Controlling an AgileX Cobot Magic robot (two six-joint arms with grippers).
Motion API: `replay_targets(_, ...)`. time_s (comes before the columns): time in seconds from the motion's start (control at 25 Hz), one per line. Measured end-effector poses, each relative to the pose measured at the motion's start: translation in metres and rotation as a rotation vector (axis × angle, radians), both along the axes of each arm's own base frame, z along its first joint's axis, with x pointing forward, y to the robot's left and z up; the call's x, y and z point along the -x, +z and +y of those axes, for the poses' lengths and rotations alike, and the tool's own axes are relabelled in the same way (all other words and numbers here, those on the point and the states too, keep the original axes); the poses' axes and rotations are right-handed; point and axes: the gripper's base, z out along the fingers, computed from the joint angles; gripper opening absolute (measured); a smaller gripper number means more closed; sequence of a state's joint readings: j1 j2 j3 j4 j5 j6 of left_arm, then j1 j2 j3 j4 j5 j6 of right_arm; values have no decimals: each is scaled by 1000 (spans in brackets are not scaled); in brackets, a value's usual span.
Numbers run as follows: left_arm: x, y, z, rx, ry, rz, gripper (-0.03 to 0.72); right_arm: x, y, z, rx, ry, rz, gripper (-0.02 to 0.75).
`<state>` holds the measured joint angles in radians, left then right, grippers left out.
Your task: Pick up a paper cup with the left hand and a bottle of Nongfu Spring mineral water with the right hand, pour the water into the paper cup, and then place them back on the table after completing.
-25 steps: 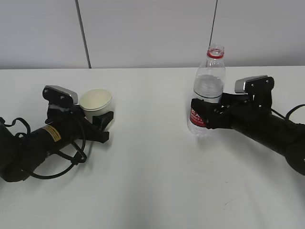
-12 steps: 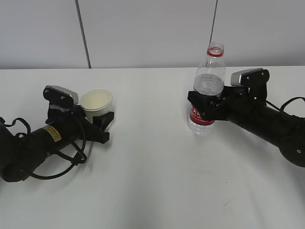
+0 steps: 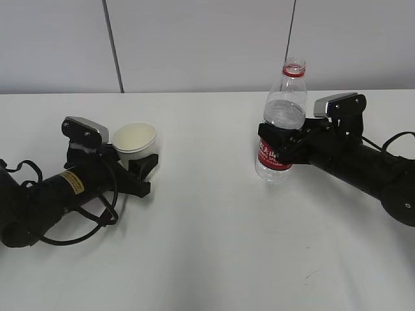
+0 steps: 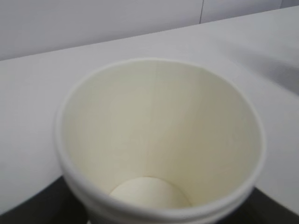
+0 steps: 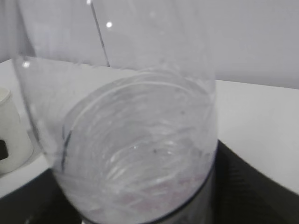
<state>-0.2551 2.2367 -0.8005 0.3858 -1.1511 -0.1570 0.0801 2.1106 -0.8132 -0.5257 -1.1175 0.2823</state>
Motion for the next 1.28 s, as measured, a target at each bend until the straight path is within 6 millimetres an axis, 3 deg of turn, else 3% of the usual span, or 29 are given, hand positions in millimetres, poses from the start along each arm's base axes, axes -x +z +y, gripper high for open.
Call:
replay_targets(0.4,6,-1,-8,23,-88,27,434,0,0,0,0,0,0,461)
replay_targets(0.92,22,-1,-42,36,-217,50,434,0,-1,0,15,3,-2,458)
replay_targets(1.28,26,0,-48,49,-242,70,434,1,7,0,100,25,6,458)
